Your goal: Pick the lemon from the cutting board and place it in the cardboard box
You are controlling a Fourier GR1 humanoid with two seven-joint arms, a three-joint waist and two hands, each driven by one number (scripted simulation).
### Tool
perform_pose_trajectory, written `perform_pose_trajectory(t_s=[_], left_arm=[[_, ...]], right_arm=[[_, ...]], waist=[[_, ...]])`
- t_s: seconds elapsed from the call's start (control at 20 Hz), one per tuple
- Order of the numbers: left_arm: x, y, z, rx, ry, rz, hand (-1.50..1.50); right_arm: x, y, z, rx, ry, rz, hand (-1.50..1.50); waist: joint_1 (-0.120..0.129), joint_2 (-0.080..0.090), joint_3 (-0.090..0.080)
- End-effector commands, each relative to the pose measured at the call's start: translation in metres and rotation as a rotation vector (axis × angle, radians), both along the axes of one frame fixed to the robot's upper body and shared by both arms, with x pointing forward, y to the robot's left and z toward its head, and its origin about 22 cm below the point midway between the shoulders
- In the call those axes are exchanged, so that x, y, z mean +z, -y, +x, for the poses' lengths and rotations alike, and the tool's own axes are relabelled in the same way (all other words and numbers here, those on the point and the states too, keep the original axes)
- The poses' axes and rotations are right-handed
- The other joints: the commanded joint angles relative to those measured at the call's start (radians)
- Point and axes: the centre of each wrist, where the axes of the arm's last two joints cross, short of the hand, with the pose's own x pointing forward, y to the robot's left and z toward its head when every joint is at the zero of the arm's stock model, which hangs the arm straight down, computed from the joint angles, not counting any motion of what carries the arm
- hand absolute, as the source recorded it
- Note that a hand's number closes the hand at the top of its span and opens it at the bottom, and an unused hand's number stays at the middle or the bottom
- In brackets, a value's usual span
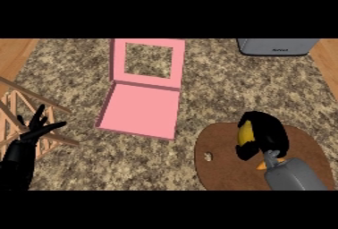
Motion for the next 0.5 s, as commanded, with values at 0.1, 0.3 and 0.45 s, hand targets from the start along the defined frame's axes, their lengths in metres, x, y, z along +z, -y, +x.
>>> perform_pose_trajectory(t_s=[0.1, 0.3, 0.45], left_arm=[[-0.001, 0.026, 0.007, -0.161, -0.051, -0.043, 0.00], [-0.004, 0.035, 0.012, -0.193, -0.044, -0.032, 0.00], [-0.010, 0.031, 0.013, -0.183, -0.085, -0.033, 0.00]], right_arm=[[0.035, -0.008, 0.034, 0.527, 0.084, -0.130, 1.50], [0.060, -0.004, 0.061, 0.779, 0.156, -0.171, 1.50], [0.070, 0.009, 0.084, 0.870, 0.230, -0.149, 1.50]], waist=[[0.064, 0.044, -0.003], [0.064, 0.054, -0.003], [0.045, 0.048, -0.004]])
